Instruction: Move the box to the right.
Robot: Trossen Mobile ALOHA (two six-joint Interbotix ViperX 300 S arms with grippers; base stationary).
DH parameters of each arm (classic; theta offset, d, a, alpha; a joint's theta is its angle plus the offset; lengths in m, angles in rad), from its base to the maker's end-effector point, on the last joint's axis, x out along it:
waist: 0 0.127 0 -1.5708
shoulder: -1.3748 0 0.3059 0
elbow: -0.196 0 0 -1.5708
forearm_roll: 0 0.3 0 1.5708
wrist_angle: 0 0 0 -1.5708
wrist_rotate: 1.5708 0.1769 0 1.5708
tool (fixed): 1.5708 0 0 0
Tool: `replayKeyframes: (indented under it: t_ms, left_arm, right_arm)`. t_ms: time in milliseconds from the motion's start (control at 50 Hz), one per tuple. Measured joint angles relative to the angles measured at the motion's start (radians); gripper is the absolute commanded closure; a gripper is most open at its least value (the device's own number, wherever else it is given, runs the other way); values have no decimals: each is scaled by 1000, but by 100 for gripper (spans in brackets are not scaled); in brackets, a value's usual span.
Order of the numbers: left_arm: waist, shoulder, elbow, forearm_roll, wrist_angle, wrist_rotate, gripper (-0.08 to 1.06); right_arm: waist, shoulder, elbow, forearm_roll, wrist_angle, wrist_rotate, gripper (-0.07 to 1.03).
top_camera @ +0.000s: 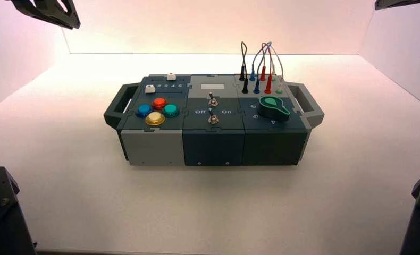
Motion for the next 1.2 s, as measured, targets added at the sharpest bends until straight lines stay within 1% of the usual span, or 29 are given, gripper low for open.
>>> replayKeyframes:
  t_ms: [400, 520, 580, 660, 720, 740, 800, 820, 860, 880, 960, 1000, 1040, 1060, 1120, 1200]
  left_arm:
    - [0, 0, 0, 0, 0, 0, 83]
    - [-2, 0, -2, 0, 17, -2, 83]
    - [-2, 2, -9, 0, 40, -2, 83]
    - [-2, 9, -35, 0, 94, -3, 83]
    - [-2, 20, -55, -3, 140, -12, 83]
    - [-2, 32, -67, -5, 179, -20, 83]
    - [-3, 57, -95, -8, 249, -34, 82]
    - [-2, 63, -101, -8, 265, -38, 81]
    - [-2, 74, -109, -8, 291, -41, 80]
    - [-2, 104, -133, -9, 356, -48, 76]
    - [-3, 147, -163, -9, 431, -52, 67]
    - [-3, 183, -179, -9, 471, -54, 64]
    - [-3, 195, -184, -9, 480, -54, 60]
    - [-3, 218, -190, -9, 492, -54, 59]
    - [-3, 241, -193, -9, 500, -55, 59]
    - [-3, 270, -195, -11, 500, -55, 58]
  right_arm:
    - [0, -3, 0, 2, 2, 0, 81]
    - [0, -5, 0, 2, 9, 0, 81]
    - [0, -6, -3, 3, 29, 2, 80]
    - [0, 5, -21, 3, 81, 0, 79]
    - [0, 20, -41, 5, 126, 0, 77]
    - [0, 31, -57, 5, 155, 0, 76]
    - [0, 57, -83, 5, 204, 0, 75]
    - [0, 77, -101, 5, 235, 0, 74]
    - [0, 89, -112, 6, 253, 2, 73]
    - [0, 114, -132, 8, 284, 0, 71]
    - [0, 156, -160, 15, 333, 2, 67]
    - [0, 193, -181, 28, 368, 0, 66]
    - [0, 215, -192, 35, 383, 2, 65]
    - [0, 245, -202, 43, 399, 2, 64]
    - [0, 290, -215, 55, 417, 2, 61]
    - [3, 345, -225, 72, 430, 0, 51]
